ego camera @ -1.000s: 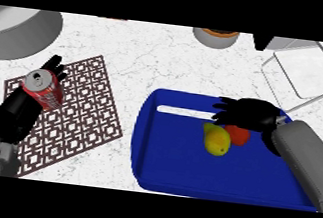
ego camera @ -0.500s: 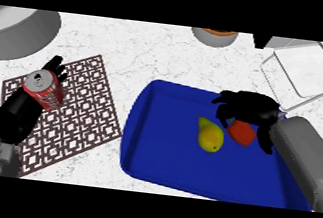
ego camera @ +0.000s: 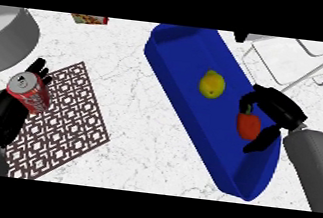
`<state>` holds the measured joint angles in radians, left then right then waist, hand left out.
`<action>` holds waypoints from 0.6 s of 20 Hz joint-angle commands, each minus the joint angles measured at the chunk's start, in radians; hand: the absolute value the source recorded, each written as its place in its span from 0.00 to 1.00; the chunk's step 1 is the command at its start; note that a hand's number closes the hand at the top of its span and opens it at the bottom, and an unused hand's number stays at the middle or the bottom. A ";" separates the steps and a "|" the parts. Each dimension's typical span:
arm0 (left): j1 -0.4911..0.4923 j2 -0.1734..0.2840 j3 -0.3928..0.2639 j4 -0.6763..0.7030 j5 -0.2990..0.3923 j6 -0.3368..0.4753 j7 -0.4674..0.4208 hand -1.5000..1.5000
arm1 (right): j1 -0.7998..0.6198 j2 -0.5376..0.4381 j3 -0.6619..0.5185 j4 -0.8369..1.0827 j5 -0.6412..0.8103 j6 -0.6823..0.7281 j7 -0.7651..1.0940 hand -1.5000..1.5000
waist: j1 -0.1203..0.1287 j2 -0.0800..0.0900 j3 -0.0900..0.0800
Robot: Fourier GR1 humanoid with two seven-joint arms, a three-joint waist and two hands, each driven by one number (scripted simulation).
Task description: Pick the bell pepper from the tray and place it in the tiered shelf
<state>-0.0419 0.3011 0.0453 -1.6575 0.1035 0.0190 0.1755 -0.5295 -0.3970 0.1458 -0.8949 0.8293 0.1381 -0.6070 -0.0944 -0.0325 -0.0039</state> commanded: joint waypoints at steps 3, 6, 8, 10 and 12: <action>0.047 0.023 0.043 -0.001 0.001 0.009 -0.003 0.50 | 0.109 0.015 -0.207 -0.177 -0.136 -0.097 0.239 1.00 | -0.060 -0.023 -0.003; 0.072 0.006 0.017 -0.038 -0.006 0.011 0.001 0.50 | 0.109 0.036 -0.233 -0.348 -0.160 -0.099 0.344 1.00 | -0.038 -0.025 -0.003; 0.089 -0.007 0.010 -0.031 -0.017 0.017 -0.024 0.50 | 0.133 0.029 -0.252 -0.469 -0.168 -0.099 0.408 1.00 | -0.034 -0.018 -0.003; 0.070 -0.001 0.017 -0.041 -0.003 0.014 0.009 0.50 | 0.163 0.055 -0.251 -0.586 -0.178 -0.076 0.494 1.00 | -0.034 -0.017 -0.002; 0.064 0.006 0.013 -0.036 -0.004 -0.005 -0.022 0.50 | 0.137 0.069 -0.264 -0.702 -0.207 -0.027 0.595 1.00 | -0.025 -0.014 -0.004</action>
<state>0.0241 0.3041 0.0625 -1.6846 0.0977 0.0268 0.1672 -0.3828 -0.3677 -0.0858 -1.3992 0.6653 0.1005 -0.1694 -0.1336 -0.0463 -0.0051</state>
